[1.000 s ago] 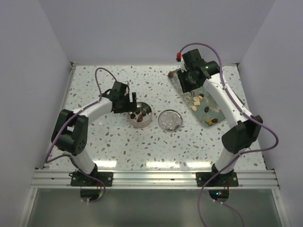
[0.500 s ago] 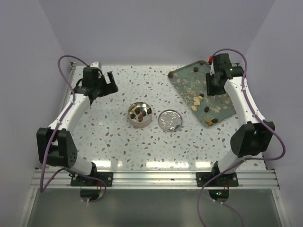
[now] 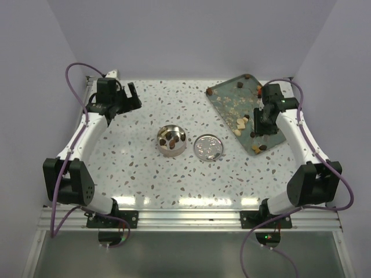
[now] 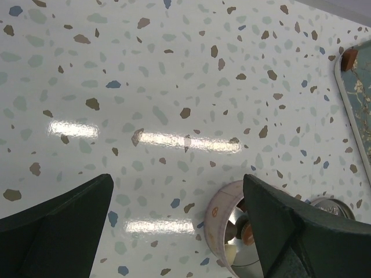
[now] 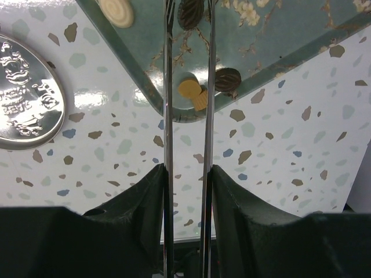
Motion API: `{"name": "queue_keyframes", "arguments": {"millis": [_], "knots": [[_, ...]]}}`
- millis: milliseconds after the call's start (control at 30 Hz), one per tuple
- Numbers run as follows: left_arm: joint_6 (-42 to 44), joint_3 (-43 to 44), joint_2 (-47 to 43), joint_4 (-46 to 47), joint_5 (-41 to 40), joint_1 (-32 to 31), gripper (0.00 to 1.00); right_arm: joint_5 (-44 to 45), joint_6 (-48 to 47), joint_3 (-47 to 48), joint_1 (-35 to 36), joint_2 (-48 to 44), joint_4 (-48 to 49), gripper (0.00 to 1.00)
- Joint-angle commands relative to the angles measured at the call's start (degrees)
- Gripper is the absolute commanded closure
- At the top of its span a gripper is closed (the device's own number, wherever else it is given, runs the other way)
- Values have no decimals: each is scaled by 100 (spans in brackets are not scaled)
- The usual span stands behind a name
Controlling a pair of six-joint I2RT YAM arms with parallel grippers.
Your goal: Pack the chocolate
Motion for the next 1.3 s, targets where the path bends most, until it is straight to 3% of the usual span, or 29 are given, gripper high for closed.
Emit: {"name": "queue_keyframes", "arguments": {"millis": [0,733,1267], "knots": [[103,75,5,64,22,-10,0,-73,141,-62,15,-150,191,61],[147,66,40,81,48,-10,0,-20,290,-300,15,-228,-37,62],[138,31,31,143,48,-10,0,-38,326,139,41,-264,-353,71]]}}
